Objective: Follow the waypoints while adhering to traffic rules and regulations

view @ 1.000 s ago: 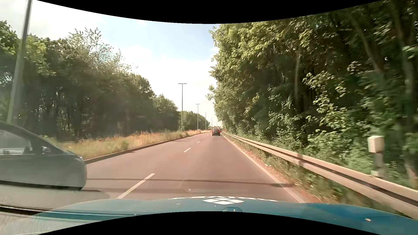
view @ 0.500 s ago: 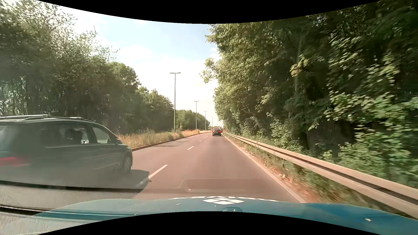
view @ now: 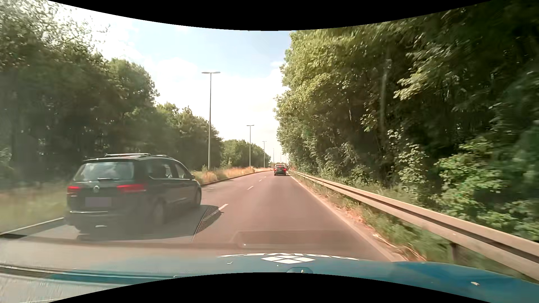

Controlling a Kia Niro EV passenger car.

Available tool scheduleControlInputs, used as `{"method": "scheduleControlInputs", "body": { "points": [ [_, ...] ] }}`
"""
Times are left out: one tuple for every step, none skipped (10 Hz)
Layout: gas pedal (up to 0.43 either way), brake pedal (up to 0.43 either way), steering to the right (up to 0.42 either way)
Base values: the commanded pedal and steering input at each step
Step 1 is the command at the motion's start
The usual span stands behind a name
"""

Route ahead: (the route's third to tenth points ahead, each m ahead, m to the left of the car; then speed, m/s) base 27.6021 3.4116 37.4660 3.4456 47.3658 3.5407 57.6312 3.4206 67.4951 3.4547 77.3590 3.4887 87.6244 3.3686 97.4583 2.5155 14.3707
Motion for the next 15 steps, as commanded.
{"method": "scheduleControlInputs", "body": {
  "points": [
    [0.000,0.000,-0.003],
    [0.000,0.000,-0.002],
    [0.000,0.000,-0.003],
    [0.047,0.000,-0.002],
    [0.087,0.000,-0.001],
    [0.087,0.000,-0.002],
    [0.087,0.000,-0.002],
    [0.087,0.000,-0.001],
    [0.059,0.000,0.000],
    [0.000,0.000,0.000],
    [0.000,0.000,0.000],
    [0.000,0.000,0.000],
    [0.000,0.000,0.000],
    [0.000,0.000,0.000],
    [0.039,0.000,0.000]
  ]
}}
